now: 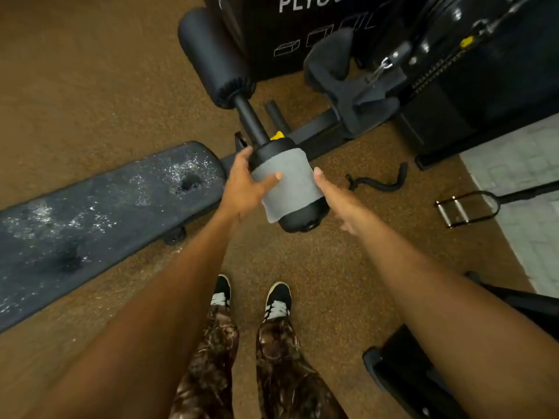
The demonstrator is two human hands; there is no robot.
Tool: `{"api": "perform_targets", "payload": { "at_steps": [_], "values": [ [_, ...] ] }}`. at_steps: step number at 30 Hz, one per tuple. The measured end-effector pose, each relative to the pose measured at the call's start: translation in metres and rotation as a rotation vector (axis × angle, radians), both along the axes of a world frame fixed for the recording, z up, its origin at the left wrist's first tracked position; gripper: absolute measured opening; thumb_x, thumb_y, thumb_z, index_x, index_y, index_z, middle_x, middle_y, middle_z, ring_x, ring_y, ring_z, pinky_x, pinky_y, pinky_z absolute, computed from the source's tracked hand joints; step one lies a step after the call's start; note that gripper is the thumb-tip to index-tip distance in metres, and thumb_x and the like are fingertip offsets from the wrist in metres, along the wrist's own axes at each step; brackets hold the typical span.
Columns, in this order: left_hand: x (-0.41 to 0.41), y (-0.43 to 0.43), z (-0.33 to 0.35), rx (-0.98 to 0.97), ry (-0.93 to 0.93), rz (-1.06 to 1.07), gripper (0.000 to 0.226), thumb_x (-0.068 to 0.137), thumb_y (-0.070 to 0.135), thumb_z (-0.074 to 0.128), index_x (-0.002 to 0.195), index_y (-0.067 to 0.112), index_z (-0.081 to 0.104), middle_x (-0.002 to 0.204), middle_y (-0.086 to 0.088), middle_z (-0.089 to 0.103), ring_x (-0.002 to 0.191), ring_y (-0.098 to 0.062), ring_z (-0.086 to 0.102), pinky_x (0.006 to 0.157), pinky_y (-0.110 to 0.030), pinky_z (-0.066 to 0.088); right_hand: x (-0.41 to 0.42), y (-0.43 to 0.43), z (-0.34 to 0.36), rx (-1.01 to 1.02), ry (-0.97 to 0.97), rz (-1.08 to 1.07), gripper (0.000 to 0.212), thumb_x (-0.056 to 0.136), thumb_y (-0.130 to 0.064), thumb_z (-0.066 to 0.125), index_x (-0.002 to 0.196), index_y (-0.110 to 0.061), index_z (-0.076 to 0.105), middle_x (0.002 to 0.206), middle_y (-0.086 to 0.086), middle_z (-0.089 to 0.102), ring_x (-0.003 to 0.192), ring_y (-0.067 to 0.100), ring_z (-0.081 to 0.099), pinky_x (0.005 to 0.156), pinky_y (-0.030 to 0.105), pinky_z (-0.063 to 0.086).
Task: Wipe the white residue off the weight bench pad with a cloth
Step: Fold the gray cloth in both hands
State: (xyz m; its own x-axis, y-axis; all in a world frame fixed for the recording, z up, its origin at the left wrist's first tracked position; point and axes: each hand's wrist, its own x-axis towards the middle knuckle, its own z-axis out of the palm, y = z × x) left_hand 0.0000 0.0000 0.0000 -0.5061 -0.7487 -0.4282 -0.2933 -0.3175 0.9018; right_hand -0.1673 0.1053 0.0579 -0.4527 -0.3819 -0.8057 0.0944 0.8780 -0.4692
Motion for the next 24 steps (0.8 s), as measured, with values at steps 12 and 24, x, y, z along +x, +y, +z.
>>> {"api": "perform_targets", "payload": {
  "at_steps": [12,24],
  "values": [
    [0.007,-0.003,0.023,-0.294,-0.465,-0.126,0.039,0.073,0.065,0.077,0.087,0.032,0.062,0.088,0.007,0.067,0.087,-0.02,0.064,0.077,-0.045,0.052,0.01,-0.008,-0.009,-0.447,0.226,-0.23,0.032,0.097,-0.02,0.063,0.121,-0.024,0.043,0.106,-0.012,0.054,0.093,0.004,0.058,0.071,0.019,0.049],
    [0.056,0.003,0.087,0.301,0.479,0.052,0.031,0.073,0.021,0.079,0.077,0.021,0.048,0.088,0.0,0.059,0.086,-0.015,0.06,0.07,-0.03,0.048,0.049,-0.038,0.08,-0.794,-0.37,-0.155,0.053,0.096,-0.032,0.063,0.141,-0.014,0.043,0.138,0.018,0.054,0.12,0.031,0.062,0.098,0.058,0.052]
  ]
}}
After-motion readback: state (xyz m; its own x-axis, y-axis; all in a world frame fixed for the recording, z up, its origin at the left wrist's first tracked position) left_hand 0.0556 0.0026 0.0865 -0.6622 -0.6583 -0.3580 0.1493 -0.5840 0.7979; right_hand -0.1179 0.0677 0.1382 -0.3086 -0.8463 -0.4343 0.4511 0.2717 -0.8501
